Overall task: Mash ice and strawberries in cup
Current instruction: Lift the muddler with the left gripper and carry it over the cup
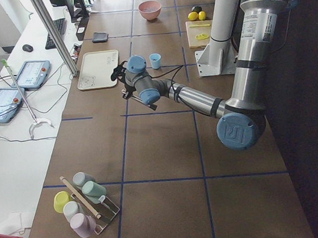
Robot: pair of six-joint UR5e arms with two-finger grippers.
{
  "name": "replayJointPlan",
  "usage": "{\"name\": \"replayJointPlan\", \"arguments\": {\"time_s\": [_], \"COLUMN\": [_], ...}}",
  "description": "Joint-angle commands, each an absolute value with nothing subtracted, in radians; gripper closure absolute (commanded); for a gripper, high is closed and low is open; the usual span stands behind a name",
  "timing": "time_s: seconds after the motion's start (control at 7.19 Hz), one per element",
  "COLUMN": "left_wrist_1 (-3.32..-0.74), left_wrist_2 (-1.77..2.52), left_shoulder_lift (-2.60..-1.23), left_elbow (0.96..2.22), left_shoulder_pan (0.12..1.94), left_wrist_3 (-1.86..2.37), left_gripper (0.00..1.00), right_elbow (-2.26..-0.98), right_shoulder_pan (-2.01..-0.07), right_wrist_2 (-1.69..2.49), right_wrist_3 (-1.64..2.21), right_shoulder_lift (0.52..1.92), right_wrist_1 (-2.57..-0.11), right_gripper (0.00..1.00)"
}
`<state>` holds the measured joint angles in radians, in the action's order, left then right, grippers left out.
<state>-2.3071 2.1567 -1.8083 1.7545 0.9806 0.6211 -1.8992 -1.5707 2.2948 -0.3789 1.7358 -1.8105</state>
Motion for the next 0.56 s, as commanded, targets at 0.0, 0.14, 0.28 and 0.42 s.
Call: {"name": "replayJointPlan", "arguments": {"time_s": [0.0, 0.14, 0.28, 0.42], "left_wrist_1": [-2.483, -2.581, -2.648, -2.786], "left_wrist_2": [2.152, 2.149, 2.078, 1.962], "left_shoulder_lift": [-1.923, -1.998, -2.017, -2.070], "left_elbow": [1.759, 1.744, 1.756, 1.705], "left_shoulder_pan": [0.973, 0.930, 0.881, 0.770], "left_wrist_3": [0.735, 0.789, 0.793, 0.758], "left_gripper": [1.00, 1.00, 1.00, 1.00], "right_elbow": [-1.898, -1.899, -1.899, -1.899], "right_shoulder_pan": [-1.577, -1.578, -1.580, -1.585], "right_wrist_2": [2.293, 2.293, 2.293, 2.293], "right_wrist_3": [-0.379, -0.377, -0.377, -0.377], "right_shoulder_lift": [1.736, 1.736, 1.736, 1.735], "right_wrist_1": [-1.812, -1.812, -1.812, -1.812], "right_gripper": [0.01, 0.01, 0.01, 0.01]}}
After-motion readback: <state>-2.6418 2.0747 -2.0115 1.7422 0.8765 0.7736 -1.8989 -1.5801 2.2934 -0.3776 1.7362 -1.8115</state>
